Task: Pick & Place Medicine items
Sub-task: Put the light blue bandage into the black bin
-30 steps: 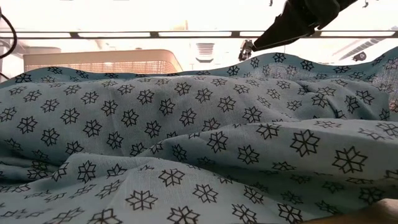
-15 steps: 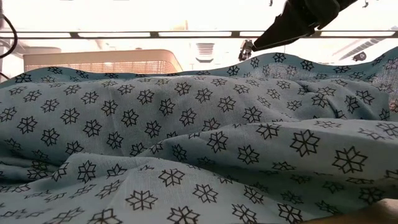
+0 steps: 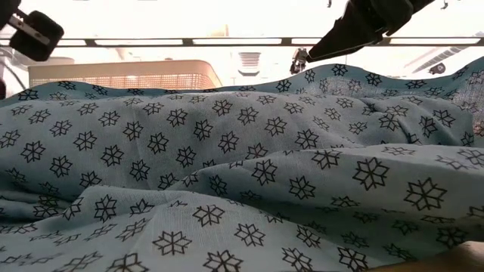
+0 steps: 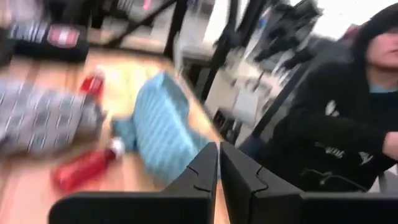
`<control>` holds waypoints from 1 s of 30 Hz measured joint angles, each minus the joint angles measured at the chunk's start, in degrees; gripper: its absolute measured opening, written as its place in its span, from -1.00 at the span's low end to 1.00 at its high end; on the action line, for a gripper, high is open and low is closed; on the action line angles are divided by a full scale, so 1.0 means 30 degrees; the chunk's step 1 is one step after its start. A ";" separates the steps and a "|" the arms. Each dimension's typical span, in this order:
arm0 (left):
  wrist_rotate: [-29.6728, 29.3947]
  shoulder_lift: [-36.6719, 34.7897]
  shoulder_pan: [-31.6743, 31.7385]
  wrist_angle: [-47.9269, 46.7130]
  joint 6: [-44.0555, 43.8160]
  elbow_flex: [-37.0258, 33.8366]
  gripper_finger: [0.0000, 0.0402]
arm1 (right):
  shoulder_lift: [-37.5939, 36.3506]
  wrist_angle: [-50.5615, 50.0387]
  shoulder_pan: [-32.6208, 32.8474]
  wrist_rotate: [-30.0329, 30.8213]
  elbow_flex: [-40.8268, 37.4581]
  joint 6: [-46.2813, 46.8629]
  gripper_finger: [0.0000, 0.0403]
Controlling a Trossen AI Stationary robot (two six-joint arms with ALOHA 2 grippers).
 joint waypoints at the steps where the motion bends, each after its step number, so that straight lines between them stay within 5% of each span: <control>1: -0.0037 0.0868 0.0000 -0.0718 -0.0823 0.0786 -0.88 | 0.0000 -0.0002 -0.0002 0.0000 0.0000 0.0001 0.59; 9: -0.1138 0.7969 -0.0007 -0.6413 -0.4635 0.6949 -0.88 | 0.0000 -0.0002 -0.0002 0.0007 0.0000 0.0000 0.59; 16: -0.1555 1.2926 -0.0007 -1.2893 -1.1692 1.0203 -0.88 | 0.0000 -0.0002 -0.0001 0.0007 0.0000 -0.0004 0.59; 30: -0.1092 1.4008 0.0573 -1.6857 -2.1595 0.9150 -0.86 | 0.0000 0.0005 0.0001 0.0007 0.0000 -0.0002 0.59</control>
